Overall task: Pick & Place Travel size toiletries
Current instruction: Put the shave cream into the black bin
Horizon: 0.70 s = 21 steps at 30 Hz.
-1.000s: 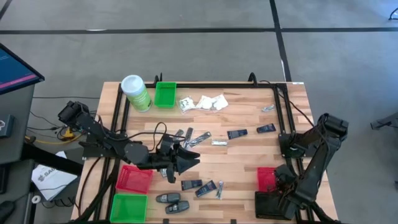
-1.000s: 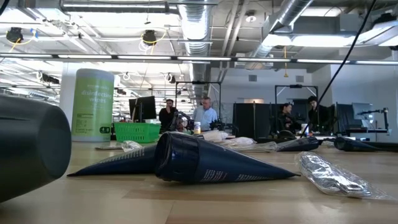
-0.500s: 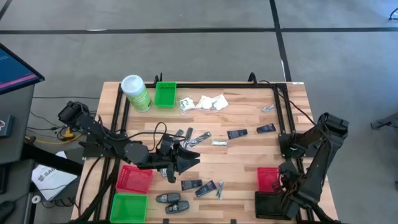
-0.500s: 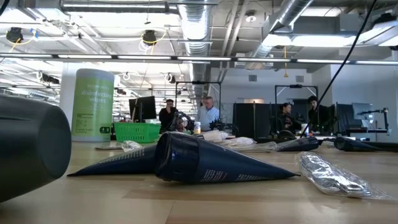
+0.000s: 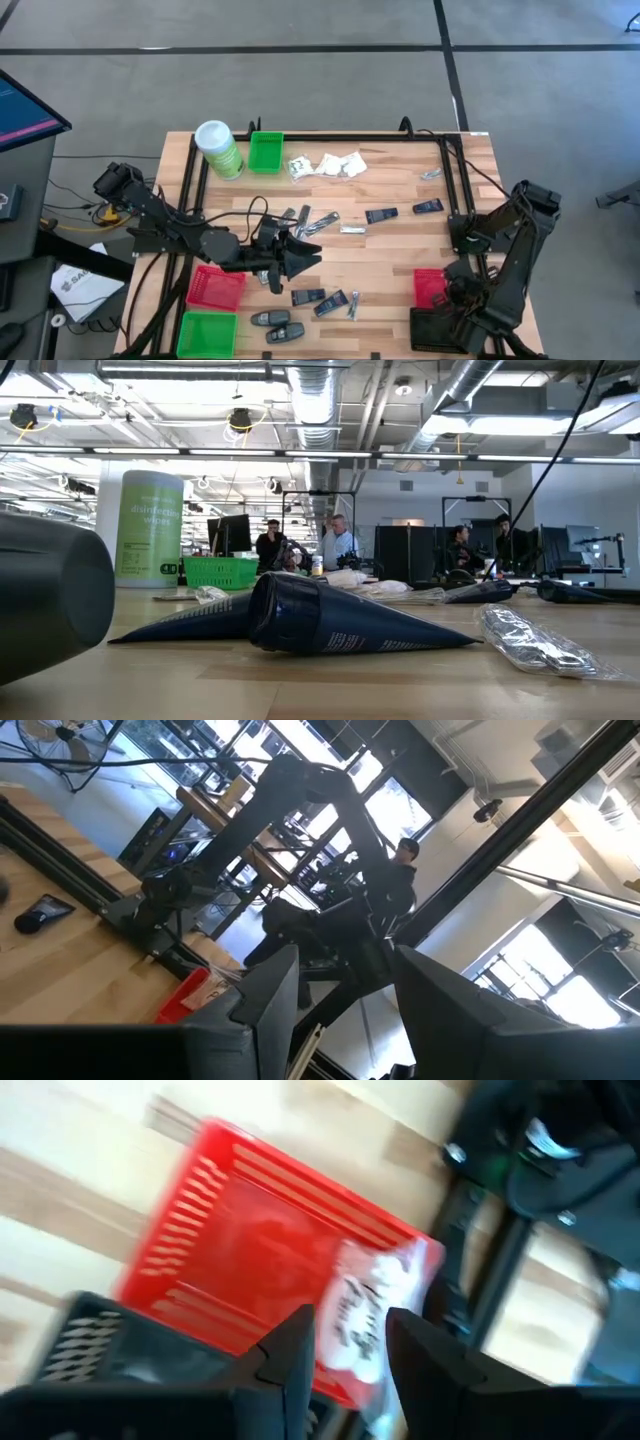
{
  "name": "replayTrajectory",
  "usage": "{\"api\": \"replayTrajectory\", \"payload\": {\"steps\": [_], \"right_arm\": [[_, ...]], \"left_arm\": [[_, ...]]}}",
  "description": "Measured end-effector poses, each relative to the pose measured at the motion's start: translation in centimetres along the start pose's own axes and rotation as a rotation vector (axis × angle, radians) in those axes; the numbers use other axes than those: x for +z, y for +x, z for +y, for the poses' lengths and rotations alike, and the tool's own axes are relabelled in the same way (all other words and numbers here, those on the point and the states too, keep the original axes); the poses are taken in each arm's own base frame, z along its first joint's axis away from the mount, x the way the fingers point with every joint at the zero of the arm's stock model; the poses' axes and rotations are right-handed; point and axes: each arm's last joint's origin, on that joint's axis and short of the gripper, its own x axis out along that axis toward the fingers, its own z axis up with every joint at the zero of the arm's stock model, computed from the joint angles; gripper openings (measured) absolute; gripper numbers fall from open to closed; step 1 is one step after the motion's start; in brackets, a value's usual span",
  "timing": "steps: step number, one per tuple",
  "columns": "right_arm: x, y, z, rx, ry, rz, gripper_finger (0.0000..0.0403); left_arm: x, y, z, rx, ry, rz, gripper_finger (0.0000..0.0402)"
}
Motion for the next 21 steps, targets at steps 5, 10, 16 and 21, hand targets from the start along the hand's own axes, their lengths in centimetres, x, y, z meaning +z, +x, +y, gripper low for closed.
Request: {"api": "replayTrajectory", "payload": {"steps": [5,10,16,21], "right_arm": [[0.7,-1.0,0.7,0.105,-0.005,-0.078,0.0117],[1.7,-1.9,1.6,0.192,-0.041,-0.135,0.0117],[3.5,-3.4,3.0,0.287,-0.089,-0.190,0.0117],[5.4,-5.1,4.2,0.367,-0.146,-0.238,0.0117]], "left_arm": [[0.0,0.0,0.0,0.000,0.000,0.000,0.0159],[0.0,0.0,0.0,0.000,0.000,0.000,0.0159],[0.0,0.0,0.0,0.000,0.002,0.000,0.0159],[0.0,0.0,0.0,-0.003,0.008,0.004,0.0159]]}}
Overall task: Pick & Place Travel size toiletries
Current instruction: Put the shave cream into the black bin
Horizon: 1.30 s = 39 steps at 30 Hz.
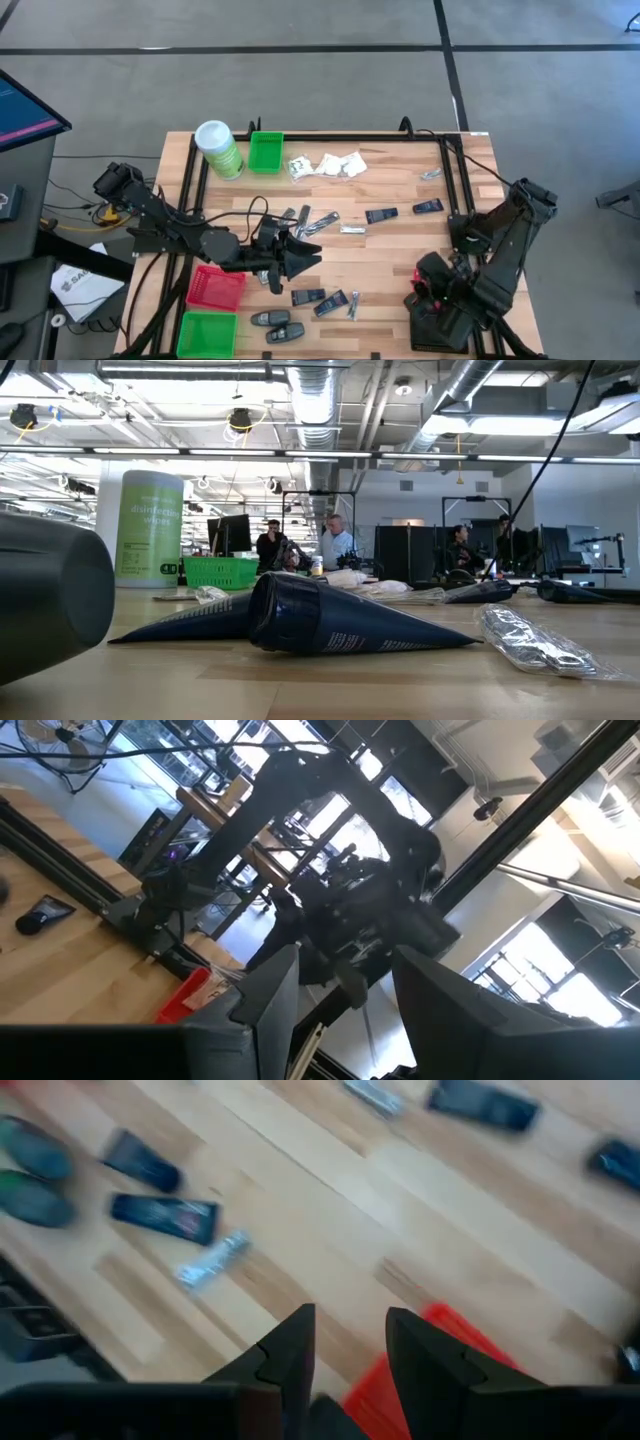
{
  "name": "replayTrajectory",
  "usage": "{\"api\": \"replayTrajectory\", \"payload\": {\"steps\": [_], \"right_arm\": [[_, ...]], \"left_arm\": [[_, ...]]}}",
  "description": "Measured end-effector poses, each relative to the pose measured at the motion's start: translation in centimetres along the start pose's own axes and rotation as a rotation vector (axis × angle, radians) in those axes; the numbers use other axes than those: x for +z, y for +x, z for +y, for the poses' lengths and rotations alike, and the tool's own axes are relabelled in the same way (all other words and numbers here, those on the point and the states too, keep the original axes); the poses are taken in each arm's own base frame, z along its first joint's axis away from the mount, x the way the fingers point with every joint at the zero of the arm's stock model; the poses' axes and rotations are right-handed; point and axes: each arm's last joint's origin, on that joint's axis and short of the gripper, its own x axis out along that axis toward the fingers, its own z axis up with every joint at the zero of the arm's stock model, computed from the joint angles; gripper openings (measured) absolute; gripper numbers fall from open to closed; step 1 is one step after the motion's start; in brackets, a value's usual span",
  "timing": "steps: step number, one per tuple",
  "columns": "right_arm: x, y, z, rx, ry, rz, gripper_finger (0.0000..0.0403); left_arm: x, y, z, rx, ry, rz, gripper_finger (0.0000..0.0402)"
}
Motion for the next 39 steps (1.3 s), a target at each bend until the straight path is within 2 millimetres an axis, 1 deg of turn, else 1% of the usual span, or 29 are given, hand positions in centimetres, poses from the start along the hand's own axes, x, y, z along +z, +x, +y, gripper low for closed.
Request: {"api": "replayTrajectory", "payload": {"steps": [5,12,16,20,24,30,39], "right_arm": [[2.8,-0.8,1.6,0.110,-0.070,-0.060,0.0117],[6.8,-1.5,3.9,0.289,-0.179,-0.141,0.0109],[8.9,-1.5,4.9,0.366,-0.223,-0.200,0.0097],[10.7,-1.0,5.3,0.406,-0.245,-0.206,0.0087],[11.9,-0.3,5.2,0.409,-0.261,-0.187,0.0079],[13.2,0.5,4.9,0.405,-0.300,-0.158,0.0075],[14.4,1.4,4.5,0.410,-0.400,-0.116,0.0075]], "left_arm": [[0.1,0.2,0.3,-0.016,0.010,0.022,0.0159],[0.5,1.0,1.2,-0.057,0.030,0.089,0.0159],[0.7,1.4,2.0,-0.084,0.047,0.154,0.0159],[0.6,1.7,2.8,-0.097,0.068,0.243,0.0159],[0.3,1.8,3.7,-0.091,0.087,0.342,0.0159],[-0.2,1.8,4.6,-0.071,0.109,0.454,0.0159],[-0.5,1.6,5.1,-0.044,0.148,0.509,0.0159]]}}
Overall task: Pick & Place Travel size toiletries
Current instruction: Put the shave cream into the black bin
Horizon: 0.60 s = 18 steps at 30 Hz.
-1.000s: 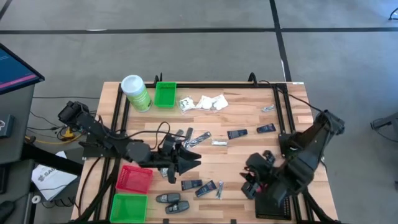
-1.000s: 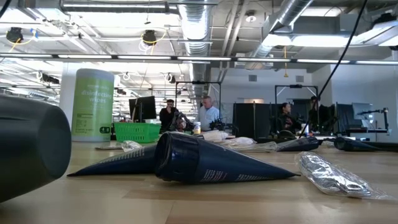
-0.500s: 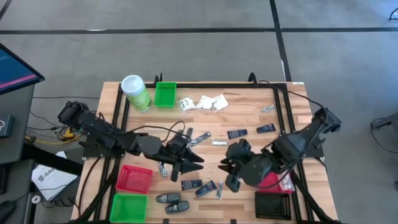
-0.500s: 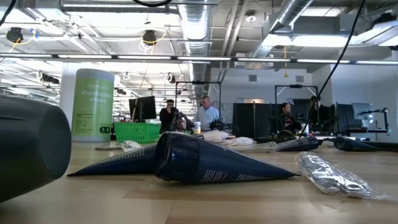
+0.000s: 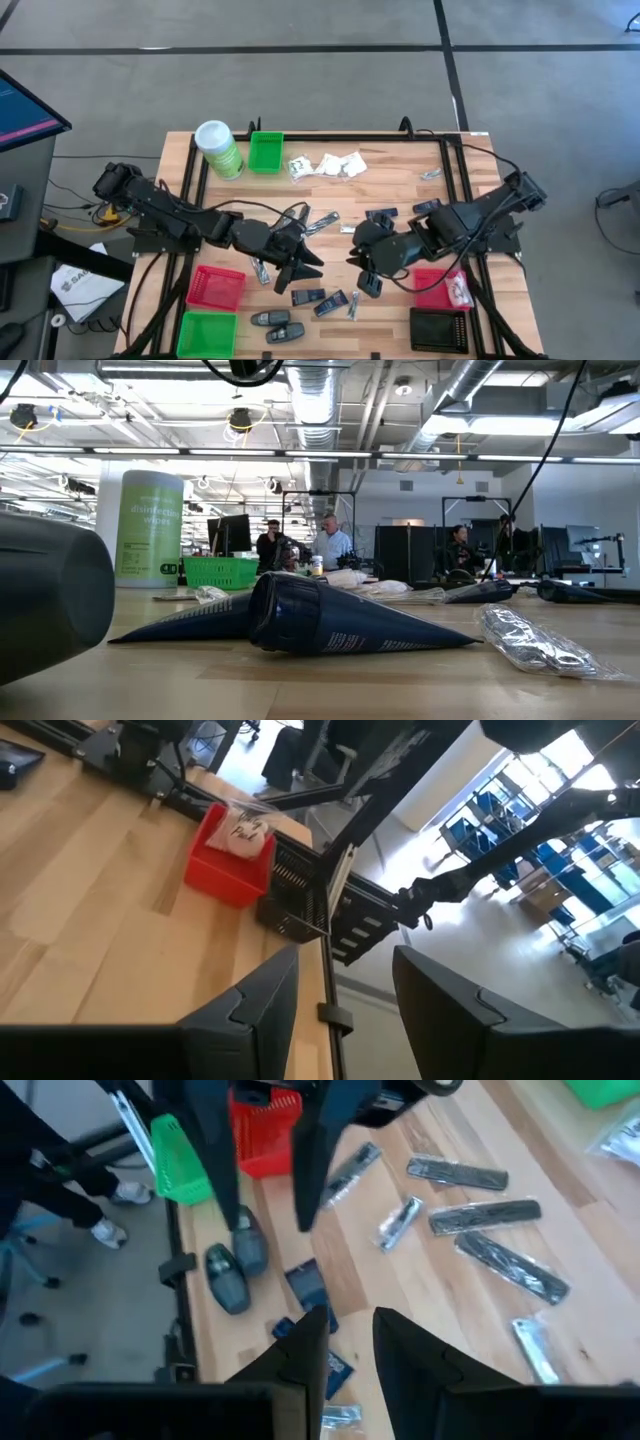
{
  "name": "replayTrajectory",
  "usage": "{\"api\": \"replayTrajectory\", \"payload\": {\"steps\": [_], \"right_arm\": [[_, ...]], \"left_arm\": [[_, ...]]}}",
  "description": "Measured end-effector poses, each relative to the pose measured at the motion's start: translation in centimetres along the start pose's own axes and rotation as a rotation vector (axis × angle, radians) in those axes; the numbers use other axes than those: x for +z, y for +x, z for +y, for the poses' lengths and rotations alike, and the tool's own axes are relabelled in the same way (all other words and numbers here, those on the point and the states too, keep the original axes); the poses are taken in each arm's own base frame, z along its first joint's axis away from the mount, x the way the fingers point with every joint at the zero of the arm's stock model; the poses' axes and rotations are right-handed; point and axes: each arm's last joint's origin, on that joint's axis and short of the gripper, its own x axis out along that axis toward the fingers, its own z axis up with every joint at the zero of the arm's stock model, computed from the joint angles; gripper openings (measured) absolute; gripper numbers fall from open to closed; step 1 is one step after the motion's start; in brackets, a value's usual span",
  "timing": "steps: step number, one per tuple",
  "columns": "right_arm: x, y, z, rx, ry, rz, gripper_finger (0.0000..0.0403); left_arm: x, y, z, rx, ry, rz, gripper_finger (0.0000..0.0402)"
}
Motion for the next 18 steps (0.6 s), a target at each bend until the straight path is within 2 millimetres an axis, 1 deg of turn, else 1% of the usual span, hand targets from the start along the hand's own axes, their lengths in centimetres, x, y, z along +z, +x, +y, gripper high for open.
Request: {"api": "replayTrajectory", "payload": {"steps": [6,10,18], "right_arm": [[0.1,0.4,-1.0,-0.034,-0.042,0.052,0.0075],[0.3,0.5,-1.4,-0.043,-0.067,0.056,0.0075],[0.0,0.5,-1.3,-0.013,-0.113,0.106,0.0075]], "left_arm": [[-0.2,0.0,0.1,0.013,0.001,0.015,0.0159],[-0.2,0.0,0.5,0.042,0.001,0.026,0.0159],[0.1,0.0,0.9,0.059,-0.005,0.015,0.0159]]}}
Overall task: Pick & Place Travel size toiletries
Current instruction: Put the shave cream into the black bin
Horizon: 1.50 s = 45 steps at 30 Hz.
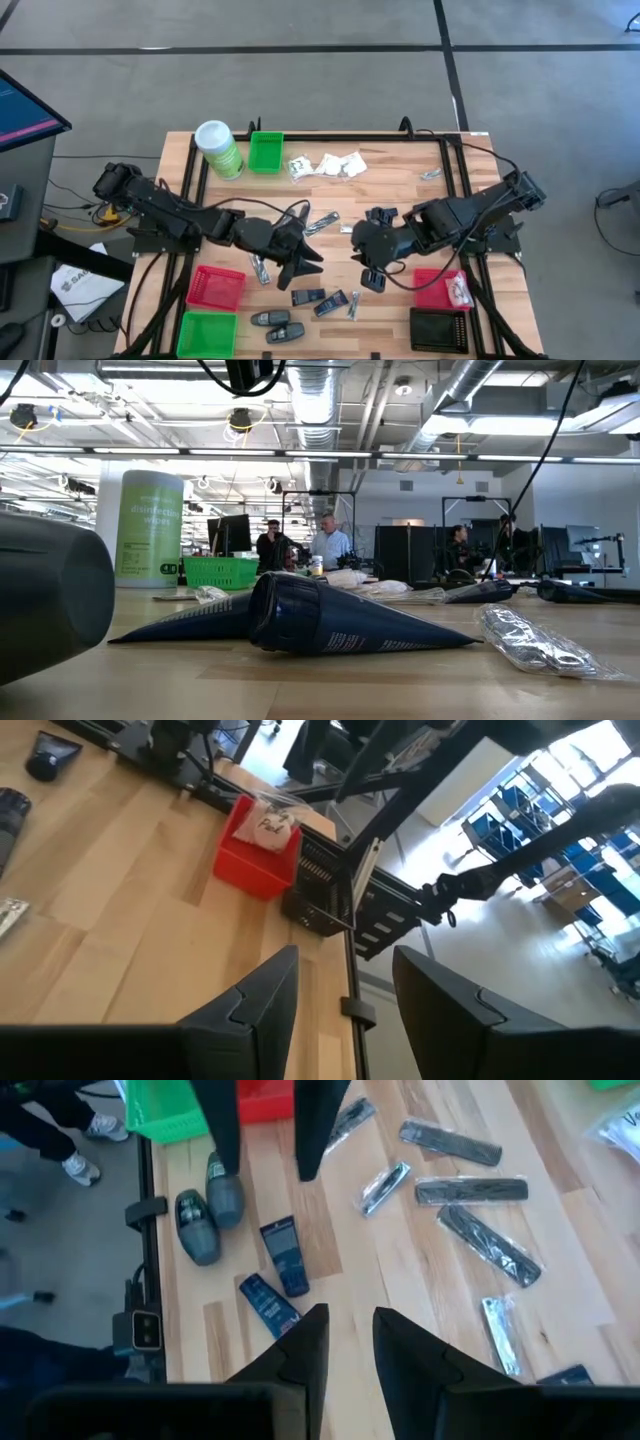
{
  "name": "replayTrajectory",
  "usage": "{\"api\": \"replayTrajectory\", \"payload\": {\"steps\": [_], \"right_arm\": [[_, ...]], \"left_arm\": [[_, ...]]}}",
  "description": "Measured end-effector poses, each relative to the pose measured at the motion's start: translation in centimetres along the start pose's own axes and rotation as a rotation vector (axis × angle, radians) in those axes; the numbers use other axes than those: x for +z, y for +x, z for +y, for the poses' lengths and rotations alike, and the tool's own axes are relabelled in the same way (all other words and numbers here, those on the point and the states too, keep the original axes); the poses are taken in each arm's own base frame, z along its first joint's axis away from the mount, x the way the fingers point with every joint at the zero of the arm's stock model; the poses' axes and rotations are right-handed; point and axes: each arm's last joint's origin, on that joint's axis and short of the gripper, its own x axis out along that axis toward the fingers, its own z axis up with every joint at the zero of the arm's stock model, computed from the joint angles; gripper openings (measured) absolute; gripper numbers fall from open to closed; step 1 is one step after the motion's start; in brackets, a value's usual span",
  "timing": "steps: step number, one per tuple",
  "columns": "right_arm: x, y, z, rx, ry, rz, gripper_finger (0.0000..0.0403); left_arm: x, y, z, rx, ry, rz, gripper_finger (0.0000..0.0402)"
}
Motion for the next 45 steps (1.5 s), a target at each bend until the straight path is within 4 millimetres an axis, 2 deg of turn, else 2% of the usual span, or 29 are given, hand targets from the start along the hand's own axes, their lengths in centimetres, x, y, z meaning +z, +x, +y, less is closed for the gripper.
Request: {"api": "replayTrajectory", "payload": {"steps": [9,15,21,26,30,37,45], "right_arm": [[-0.9,-0.1,1.2,0.041,-0.037,0.024,0.0075],[-3.2,2.3,1.1,0.030,-0.045,0.125,0.0075],[-5.2,5.0,-0.2,-0.033,-0.059,0.223,0.0075],[-6.4,6.6,-2.2,-0.049,-0.091,0.299,0.0075],[-7.2,7.0,-4.2,-0.019,-0.099,0.308,0.0075],[-8.3,5.4,-9.4,-0.022,-0.054,0.260,0.0075],[-9.7,3.6,-16.2,0.089,0.104,0.147,0.0075]], "left_arm": [[0.0,0.0,0.0,0.004,-0.006,-0.002,0.0159],[0.0,0.0,0.0,0.020,-0.008,-0.016,0.0159],[0.1,0.0,0.1,0.047,-0.009,-0.037,0.0159],[0.2,0.0,0.3,0.078,-0.013,-0.061,0.0159],[0.5,0.0,0.6,0.092,-0.040,-0.073,0.0159],[1.1,0.0,1.5,0.138,-0.082,-0.113,0.0159],[2.2,0.0,2.9,0.197,-0.133,-0.170,0.0159]]}}
